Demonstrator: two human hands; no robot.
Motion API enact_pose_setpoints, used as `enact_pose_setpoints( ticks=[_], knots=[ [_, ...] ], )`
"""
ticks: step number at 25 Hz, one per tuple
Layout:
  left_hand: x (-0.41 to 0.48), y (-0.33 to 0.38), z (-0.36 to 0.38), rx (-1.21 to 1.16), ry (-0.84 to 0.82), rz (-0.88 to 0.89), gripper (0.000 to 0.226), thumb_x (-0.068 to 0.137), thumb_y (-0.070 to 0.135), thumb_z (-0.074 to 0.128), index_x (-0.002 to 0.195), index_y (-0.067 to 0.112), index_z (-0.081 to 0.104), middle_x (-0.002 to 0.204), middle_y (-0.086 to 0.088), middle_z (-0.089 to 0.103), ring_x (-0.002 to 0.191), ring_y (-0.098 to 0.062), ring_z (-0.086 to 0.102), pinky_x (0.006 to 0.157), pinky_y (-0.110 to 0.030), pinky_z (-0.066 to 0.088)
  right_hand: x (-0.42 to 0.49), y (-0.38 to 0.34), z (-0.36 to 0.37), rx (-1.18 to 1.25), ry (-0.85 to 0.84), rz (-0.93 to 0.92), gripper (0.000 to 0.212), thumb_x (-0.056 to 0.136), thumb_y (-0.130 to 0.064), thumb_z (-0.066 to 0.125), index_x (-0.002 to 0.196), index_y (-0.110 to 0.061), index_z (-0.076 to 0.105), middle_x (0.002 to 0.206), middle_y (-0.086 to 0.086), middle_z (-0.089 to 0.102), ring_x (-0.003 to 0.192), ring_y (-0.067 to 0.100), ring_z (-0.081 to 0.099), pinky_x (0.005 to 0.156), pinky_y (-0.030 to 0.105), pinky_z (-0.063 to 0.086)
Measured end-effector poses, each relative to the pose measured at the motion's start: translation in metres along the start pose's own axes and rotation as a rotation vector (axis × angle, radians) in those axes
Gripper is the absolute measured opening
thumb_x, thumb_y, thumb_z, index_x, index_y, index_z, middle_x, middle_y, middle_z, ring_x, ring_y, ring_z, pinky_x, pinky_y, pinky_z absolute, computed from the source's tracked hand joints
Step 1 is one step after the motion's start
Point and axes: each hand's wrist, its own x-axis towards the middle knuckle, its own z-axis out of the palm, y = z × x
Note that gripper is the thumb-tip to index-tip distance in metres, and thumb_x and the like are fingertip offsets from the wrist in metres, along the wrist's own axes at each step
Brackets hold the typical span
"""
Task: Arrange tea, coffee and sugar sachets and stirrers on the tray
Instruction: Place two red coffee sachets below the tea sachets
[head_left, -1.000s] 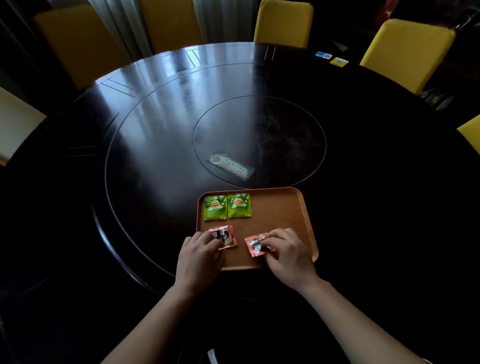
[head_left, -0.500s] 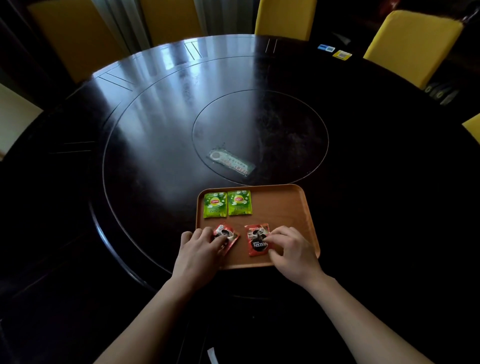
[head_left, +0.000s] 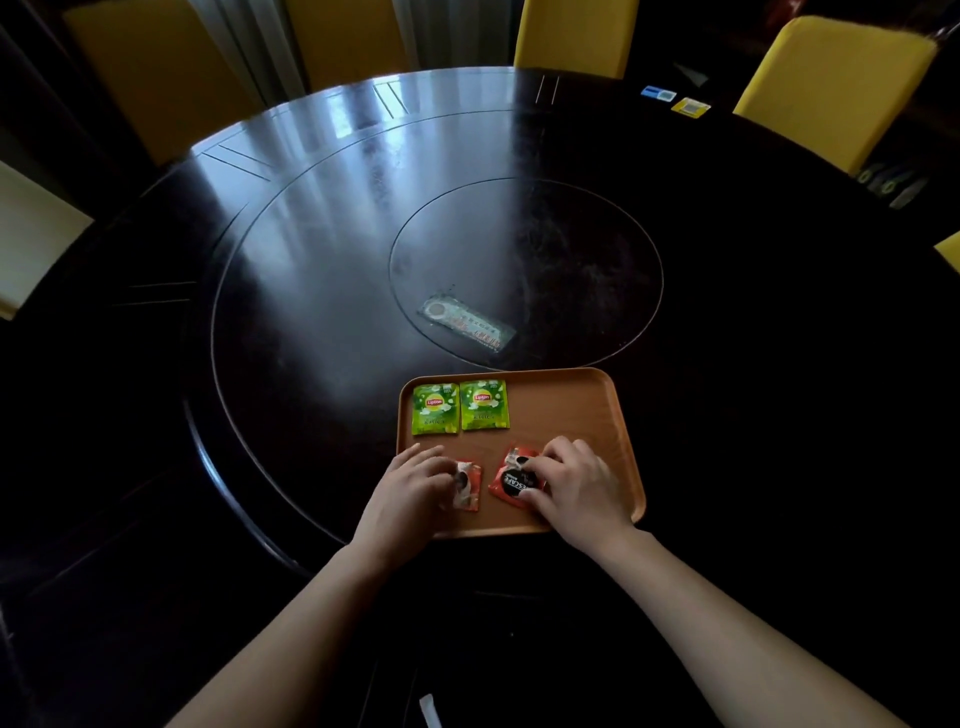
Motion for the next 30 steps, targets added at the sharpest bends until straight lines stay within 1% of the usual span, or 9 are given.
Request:
enact_pose_setpoints(
  ticks=[2,5,9,12,14,17,21,26,30],
  knots=[
    [-0.004,0.003,-0.003,-0.045,0.086,-0.082,0.016,0.076,0.025,0.074,0.089,0.015,0.07,0.109,-0.007,0.068,0.1,-0.031,0.064,0.086,-0.04,0.051,0.0,-0.001,0.001,0.024,0.001,0.028,0.035,0.083,-0.04,0.073,0.115,-0.026,0.068,0.109,-0.002,0.058,0.1,0.02,0.051,0.086,0.035,0.048],
    [-0.006,0.016,0.001,0.066,0.051,-0.128,0.033,0.084,0.032,0.066,0.116,0.023,0.069,0.105,-0.007,0.064,0.088,-0.029,0.06,0.07,-0.04,0.051,-0.004,0.0,0.004,-0.026,-0.002,0.024,0.036,0.085,-0.042,0.071,0.117,-0.025,0.067,0.107,0.0,0.058,0.098,0.021,0.053,0.084,0.036,0.048],
    [-0.007,0.015,0.003,0.123,-0.006,-0.02,0.03,0.092,0.044,0.053,0.11,0.029,0.07,0.113,-0.006,0.066,0.102,-0.029,0.063,0.086,-0.04,0.052,0.002,-0.009,-0.002,-0.211,-0.016,0.14,0.04,0.084,-0.059,0.064,0.092,-0.02,0.068,0.091,0.001,0.065,0.088,0.022,0.06,0.069,0.035,0.05],
    [-0.01,0.011,0.004,-0.036,-0.009,-0.056,0.016,0.091,0.036,0.066,0.094,0.022,0.072,0.124,-0.006,0.063,0.121,-0.03,0.057,0.101,-0.046,0.049,0.002,-0.006,-0.005,-0.111,0.01,0.086,0.027,0.087,-0.047,0.067,0.095,-0.021,0.068,0.096,-0.003,0.064,0.091,0.019,0.058,0.07,0.032,0.051],
    [-0.014,0.008,0.006,0.0,0.021,-0.118,0.023,0.091,0.044,0.064,0.099,0.024,0.071,0.126,-0.009,0.062,0.119,-0.032,0.057,0.093,-0.045,0.051,-0.001,0.001,-0.005,-0.044,-0.011,-0.023,0.027,0.085,-0.031,0.073,0.111,-0.023,0.068,0.11,-0.004,0.063,0.1,0.019,0.055,0.08,0.035,0.052],
    [-0.018,0.01,0.007,0.107,-0.038,-0.106,0.045,0.089,0.059,0.044,0.119,0.034,0.066,0.126,-0.007,0.062,0.113,-0.028,0.058,0.087,-0.042,0.05,-0.002,0.001,-0.004,-0.068,-0.074,-0.011,0.031,0.086,-0.039,0.069,0.113,-0.025,0.068,0.111,-0.002,0.06,0.102,0.021,0.054,0.08,0.036,0.05],
    [-0.012,0.014,0.0,0.145,-0.039,-0.125,0.044,0.089,0.05,0.04,0.107,0.026,0.072,0.121,-0.011,0.068,0.111,-0.031,0.065,0.086,-0.042,0.053,0.003,-0.022,0.005,-0.064,-0.019,0.156,0.034,0.086,-0.05,0.066,0.099,-0.018,0.063,0.101,0.002,0.059,0.095,0.024,0.056,0.069,0.033,0.044],
    [-0.014,0.007,0.002,0.142,-0.033,-0.095,0.034,0.083,0.034,0.067,0.114,0.021,0.073,0.126,-0.014,0.067,0.114,-0.034,0.064,0.092,-0.044,0.053,-0.001,-0.026,0.008,0.075,-0.008,0.141,0.037,0.087,-0.044,0.069,0.117,-0.024,0.065,0.107,0.001,0.062,0.099,0.021,0.056,0.075,0.03,0.046],
    [-0.017,0.005,0.002,0.146,-0.033,-0.099,0.043,0.089,0.043,0.044,0.116,0.024,0.071,0.125,-0.014,0.068,0.113,-0.034,0.065,0.092,-0.044,0.053,0.004,-0.03,0.012,0.039,-0.034,0.137,0.032,0.087,-0.044,0.068,0.112,-0.024,0.066,0.107,0.0,0.059,0.1,0.021,0.054,0.074,0.031,0.047]
  ],
)
